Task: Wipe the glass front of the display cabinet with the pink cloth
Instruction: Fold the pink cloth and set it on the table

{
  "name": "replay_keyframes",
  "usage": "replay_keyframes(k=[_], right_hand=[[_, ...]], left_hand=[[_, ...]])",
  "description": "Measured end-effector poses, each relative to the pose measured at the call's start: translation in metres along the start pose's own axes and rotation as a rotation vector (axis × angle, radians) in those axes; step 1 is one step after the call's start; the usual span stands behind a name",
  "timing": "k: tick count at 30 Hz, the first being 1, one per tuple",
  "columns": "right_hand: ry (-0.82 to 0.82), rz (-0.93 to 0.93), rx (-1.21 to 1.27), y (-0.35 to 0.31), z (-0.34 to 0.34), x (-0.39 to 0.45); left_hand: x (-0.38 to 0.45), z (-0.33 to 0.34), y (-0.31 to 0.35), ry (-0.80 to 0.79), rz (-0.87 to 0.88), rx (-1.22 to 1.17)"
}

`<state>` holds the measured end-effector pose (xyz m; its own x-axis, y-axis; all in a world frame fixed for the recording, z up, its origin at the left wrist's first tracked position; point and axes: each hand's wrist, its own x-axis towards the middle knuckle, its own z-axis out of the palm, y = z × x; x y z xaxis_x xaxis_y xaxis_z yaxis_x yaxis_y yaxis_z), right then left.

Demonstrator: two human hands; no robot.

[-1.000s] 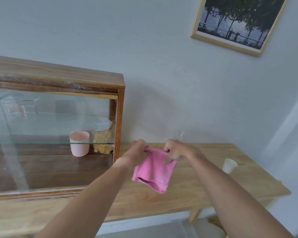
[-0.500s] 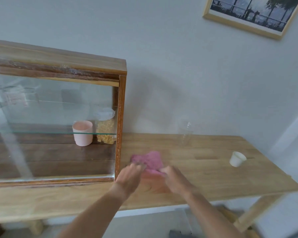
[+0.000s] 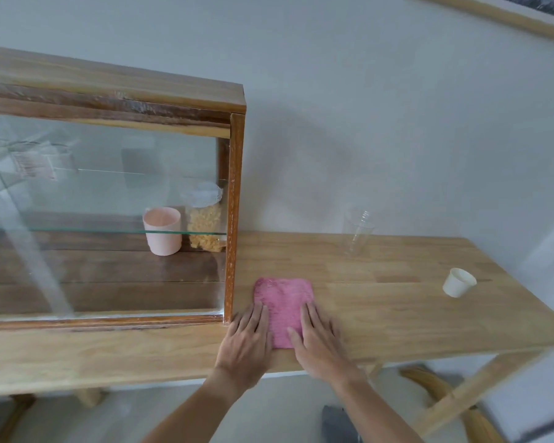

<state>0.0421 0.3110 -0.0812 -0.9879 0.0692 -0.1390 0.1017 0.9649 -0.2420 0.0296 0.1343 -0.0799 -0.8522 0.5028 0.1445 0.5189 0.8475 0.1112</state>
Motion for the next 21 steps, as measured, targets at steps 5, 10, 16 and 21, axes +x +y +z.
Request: replay_keyframes(k=[5, 10, 16, 21], right_hand=[[0.139, 0.049, -0.186, -0.003, 0.013, -0.008], [0.459, -0.087, -0.059, -0.052, 0.020, -0.026], [0.395, -0.315, 0.036, -0.159, 0.050, -0.041], [0.391, -0.366, 0.071, -0.256, 0.082, -0.044]], left_hand=[[-0.001, 0.012, -0.008, -0.104, 0.032, 0.039], [-0.024, 0.008, -0.037, 0.156, 0.103, -0.401], [-0.098, -0.010, -0.122, 0.266, 0.071, -0.378], [-0.155, -0.028, -0.191, 0.285, -0.198, -0.233]])
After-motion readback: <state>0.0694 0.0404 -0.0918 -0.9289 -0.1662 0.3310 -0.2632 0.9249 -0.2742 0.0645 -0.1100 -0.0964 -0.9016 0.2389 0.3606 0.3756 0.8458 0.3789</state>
